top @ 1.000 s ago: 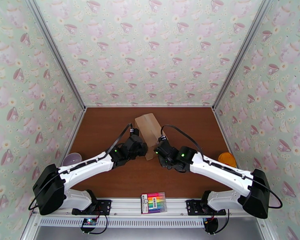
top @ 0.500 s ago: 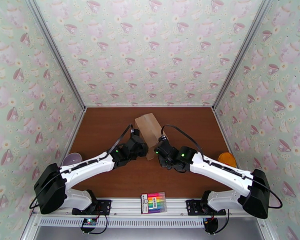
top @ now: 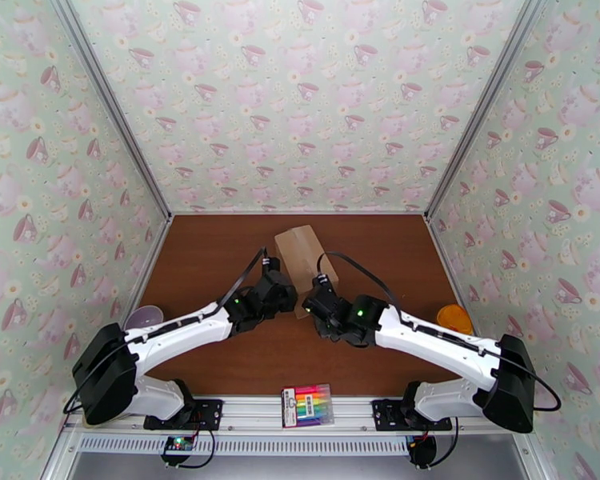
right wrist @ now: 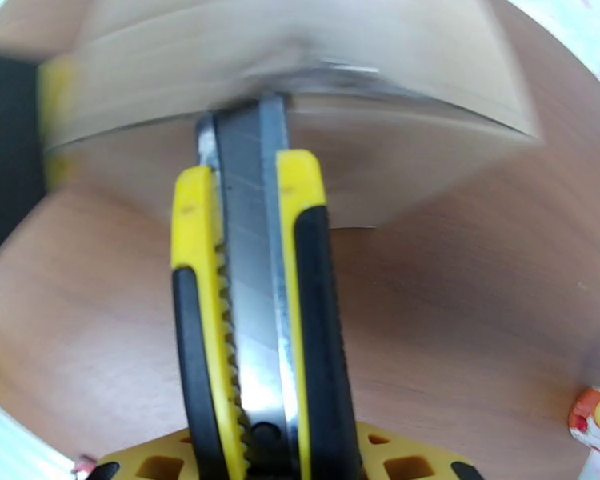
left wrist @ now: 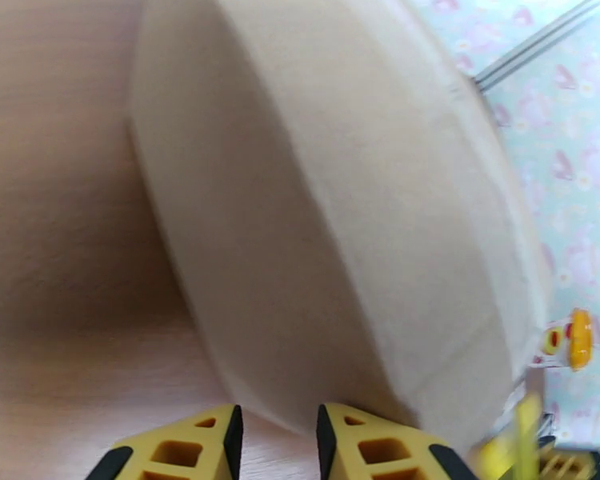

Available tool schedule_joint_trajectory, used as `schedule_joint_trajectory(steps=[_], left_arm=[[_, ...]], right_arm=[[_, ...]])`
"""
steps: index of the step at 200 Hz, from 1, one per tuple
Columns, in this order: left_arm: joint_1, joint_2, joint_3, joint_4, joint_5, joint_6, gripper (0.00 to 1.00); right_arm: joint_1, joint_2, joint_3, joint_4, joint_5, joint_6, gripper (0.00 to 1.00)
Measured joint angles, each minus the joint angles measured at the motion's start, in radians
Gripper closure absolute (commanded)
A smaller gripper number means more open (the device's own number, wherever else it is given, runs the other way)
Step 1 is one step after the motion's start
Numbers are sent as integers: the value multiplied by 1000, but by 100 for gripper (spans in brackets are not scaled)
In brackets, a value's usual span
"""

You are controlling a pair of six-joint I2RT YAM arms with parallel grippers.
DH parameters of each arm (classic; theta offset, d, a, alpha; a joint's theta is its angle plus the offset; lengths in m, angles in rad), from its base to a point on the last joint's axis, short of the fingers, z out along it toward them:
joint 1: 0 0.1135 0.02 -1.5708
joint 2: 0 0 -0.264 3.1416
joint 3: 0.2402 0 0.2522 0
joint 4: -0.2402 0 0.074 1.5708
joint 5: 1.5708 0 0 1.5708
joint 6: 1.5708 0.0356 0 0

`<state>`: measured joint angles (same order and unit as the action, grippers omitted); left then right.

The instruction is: Unpack the express box

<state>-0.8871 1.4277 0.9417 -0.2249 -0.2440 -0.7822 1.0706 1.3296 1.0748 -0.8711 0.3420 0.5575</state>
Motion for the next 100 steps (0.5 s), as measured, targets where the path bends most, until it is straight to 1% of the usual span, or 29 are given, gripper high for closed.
schedule_joint_trajectory(steps=[100], left_arm=[[-3, -4, 4, 3, 0, 0, 66]], right_arm=[[1, 5, 2, 1, -2, -1, 100]])
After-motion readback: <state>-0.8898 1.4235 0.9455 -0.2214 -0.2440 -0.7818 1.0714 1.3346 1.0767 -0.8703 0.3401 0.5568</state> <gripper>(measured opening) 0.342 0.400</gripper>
